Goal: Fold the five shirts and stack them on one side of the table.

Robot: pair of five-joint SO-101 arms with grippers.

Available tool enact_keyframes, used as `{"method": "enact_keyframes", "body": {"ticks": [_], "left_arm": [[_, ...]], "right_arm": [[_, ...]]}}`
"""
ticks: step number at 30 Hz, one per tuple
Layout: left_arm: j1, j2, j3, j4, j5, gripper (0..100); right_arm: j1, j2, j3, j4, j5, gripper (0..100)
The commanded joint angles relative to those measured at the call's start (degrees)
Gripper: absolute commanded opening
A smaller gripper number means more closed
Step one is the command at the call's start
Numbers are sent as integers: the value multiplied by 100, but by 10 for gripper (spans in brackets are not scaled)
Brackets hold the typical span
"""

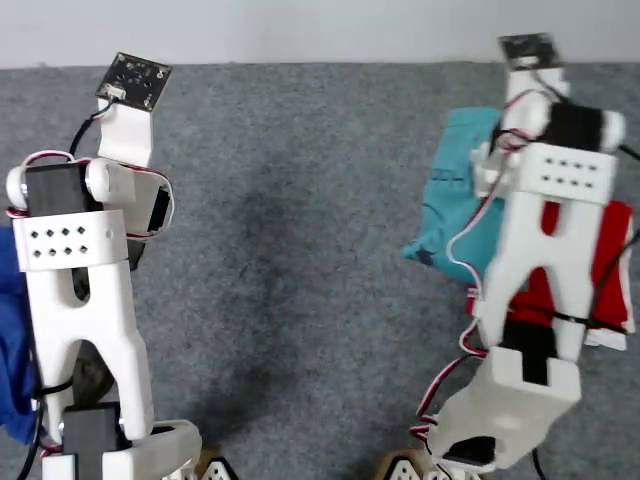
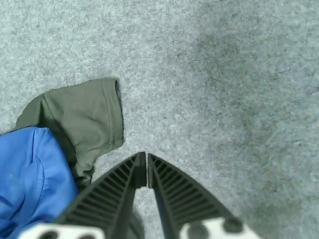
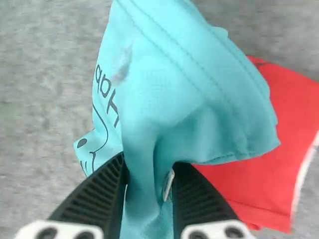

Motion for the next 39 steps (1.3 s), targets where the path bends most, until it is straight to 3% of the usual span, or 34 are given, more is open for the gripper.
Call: {"method": "enact_keyframes", "body": {"ticks": [1,12,21,24,26,29,39], "left_arm": [[-35,-193,-22,-70,-53,14],[0,158,-57,-70,-53,14],[0,158,-57,-70,-53,14],[0,158,-57,-70,-53,14],[0,158,-57,-70,-53,14],[0,158,-57,-62,-53,14],[0,123,-57,-44,-26,14]], "right_arm": [[330,-409,-62,233,343,9],[1095,66,-53,207,1108,10],[1508,760,-62,-699,1899,17],[1543,910,-62,-901,2242,88],[1640,901,-114,-910,2242,190],[1789,769,-404,-901,1925,246],[1692,444,-571,-84,1864,238]]}}
